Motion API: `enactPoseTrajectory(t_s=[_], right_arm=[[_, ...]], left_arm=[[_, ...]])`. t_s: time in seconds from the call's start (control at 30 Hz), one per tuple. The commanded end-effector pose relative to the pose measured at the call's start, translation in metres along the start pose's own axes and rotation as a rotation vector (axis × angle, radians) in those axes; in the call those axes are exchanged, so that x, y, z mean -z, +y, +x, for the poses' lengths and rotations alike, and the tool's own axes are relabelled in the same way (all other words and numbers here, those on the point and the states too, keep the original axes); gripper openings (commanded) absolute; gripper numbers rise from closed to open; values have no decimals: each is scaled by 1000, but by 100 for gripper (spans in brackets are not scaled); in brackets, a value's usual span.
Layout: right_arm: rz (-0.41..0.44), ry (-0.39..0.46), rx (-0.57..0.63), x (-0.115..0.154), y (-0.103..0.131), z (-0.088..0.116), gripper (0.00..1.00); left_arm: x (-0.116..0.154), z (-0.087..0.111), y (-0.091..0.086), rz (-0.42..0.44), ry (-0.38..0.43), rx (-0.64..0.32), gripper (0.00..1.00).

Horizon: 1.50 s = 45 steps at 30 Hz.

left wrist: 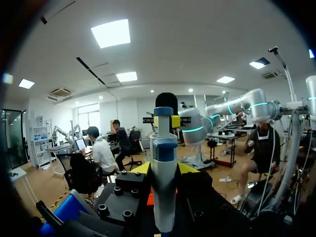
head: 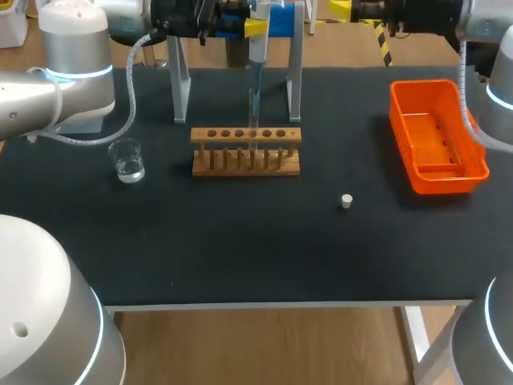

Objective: Invert the test tube, pick up the pipette, mount the tip to pipette, aspirate from beaker and dispense into the tube, eject the tip, return the pipette, and cap with the stopper.

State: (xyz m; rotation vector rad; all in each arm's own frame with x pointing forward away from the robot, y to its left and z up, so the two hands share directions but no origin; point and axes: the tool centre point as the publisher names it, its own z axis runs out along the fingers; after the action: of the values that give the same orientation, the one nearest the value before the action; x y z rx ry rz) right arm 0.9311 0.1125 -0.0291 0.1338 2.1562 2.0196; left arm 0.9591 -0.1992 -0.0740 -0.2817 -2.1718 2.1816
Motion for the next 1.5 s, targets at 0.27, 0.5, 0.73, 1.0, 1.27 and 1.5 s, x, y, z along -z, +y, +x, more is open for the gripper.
enactPoseTrajectory(t_s=[0.27, 0.5, 0.73, 1.0, 1.27, 1.5], right_arm=[[-6, -9, -19, -31, 19, 5, 0], [8, -1, -24, -49, 27, 10, 0], [12, 8, -22, -64, 35, 15, 0], [9, 4, -14, -73, 40, 13, 0], [15, 4, -15, -84, 40, 6, 0], [18, 2, -16, -92, 40, -1, 0]], left_arm=[[1, -1, 0, 1, 5, 0, 0], [1, -1, 0, 1, 5, 0, 0], [1, -1, 0, 1, 5, 0, 0], [1, -1, 0, 1, 5, 0, 0], [1, -1, 0, 1, 5, 0, 0], [1, -1, 0, 1, 5, 0, 0]])
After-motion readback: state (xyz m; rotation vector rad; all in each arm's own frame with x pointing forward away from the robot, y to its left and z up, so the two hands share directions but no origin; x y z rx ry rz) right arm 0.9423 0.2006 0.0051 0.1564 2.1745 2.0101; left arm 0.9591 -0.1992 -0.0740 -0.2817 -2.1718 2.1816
